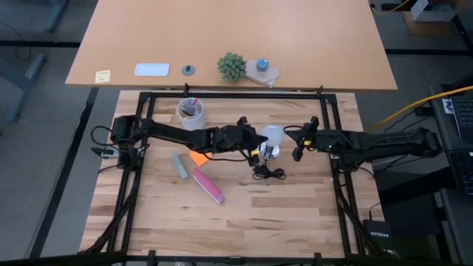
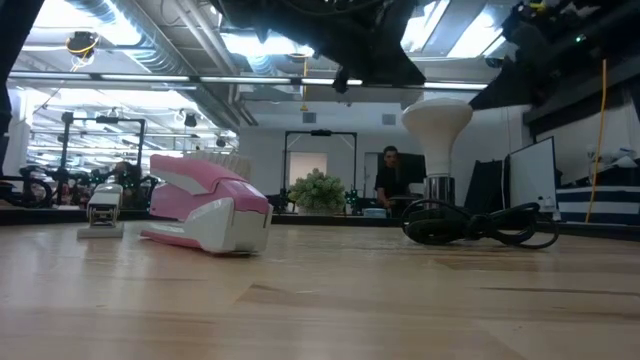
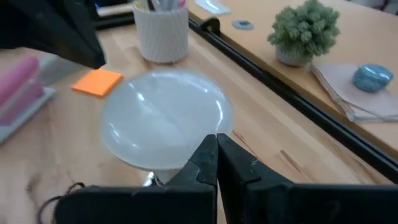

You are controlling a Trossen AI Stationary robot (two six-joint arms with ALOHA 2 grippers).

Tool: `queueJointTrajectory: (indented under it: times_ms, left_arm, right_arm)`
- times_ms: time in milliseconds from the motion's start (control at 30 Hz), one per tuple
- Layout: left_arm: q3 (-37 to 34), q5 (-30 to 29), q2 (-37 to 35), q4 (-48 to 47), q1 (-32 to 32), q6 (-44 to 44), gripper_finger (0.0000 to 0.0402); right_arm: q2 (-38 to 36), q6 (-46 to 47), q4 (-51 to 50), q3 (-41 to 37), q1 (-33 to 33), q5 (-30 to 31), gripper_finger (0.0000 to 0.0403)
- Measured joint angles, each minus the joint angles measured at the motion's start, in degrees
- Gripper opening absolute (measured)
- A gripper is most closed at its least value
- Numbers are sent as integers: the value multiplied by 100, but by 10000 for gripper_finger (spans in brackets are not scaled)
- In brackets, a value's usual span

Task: Screw lightbulb
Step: Remove the lightbulb from the lamp

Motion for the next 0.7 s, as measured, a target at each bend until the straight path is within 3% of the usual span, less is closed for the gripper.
queueJointTrajectory:
  times_ms: [233,433,700]
  left_arm:
    - [2,-66,-109,89,22,178,0]
    - [4,-411,-125,154,172,347,0]
    - [9,-345,-39,135,653,55,0]
  right_arm:
    - [-715,-295,-12,7,0,-591,3]
    - [-1195,-249,-21,9,-2,-1584,3]
    - [-726,-50,18,9,0,-2004,3]
